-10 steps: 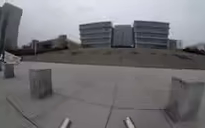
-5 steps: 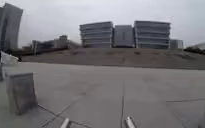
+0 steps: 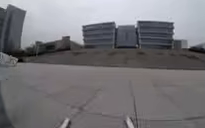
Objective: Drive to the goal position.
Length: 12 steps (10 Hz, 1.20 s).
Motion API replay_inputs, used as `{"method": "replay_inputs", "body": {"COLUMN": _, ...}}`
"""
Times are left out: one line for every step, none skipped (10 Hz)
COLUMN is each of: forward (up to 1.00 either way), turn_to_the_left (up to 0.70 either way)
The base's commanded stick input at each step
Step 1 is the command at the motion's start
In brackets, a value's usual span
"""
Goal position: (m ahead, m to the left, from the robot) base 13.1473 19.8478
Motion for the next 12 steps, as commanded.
{"method": "replay_inputs", "body": {"forward": 1.0, "turn_to_the_left": 0.0}}
{"method": "replay_inputs", "body": {"forward": 1.0, "turn_to_the_left": 0.0}}
{"method": "replay_inputs", "body": {"forward": 1.0, "turn_to_the_left": 0.0}}
{"method": "replay_inputs", "body": {"forward": 1.0, "turn_to_the_left": 0.0}}
{"method": "replay_inputs", "body": {"forward": 1.0, "turn_to_the_left": 0.0}}
{"method": "replay_inputs", "body": {"forward": 1.0, "turn_to_the_left": 0.0}}
{"method": "replay_inputs", "body": {"forward": 1.0, "turn_to_the_left": 0.0}}
{"method": "replay_inputs", "body": {"forward": 1.0, "turn_to_the_left": 0.0}}
{"method": "replay_inputs", "body": {"forward": 1.0, "turn_to_the_left": 0.0}}
{"method": "replay_inputs", "body": {"forward": 1.0, "turn_to_the_left": 0.0}}
{"method": "replay_inputs", "body": {"forward": 1.0, "turn_to_the_left": 0.0}}
{"method": "replay_inputs", "body": {"forward": 1.0, "turn_to_the_left": 0.0}}
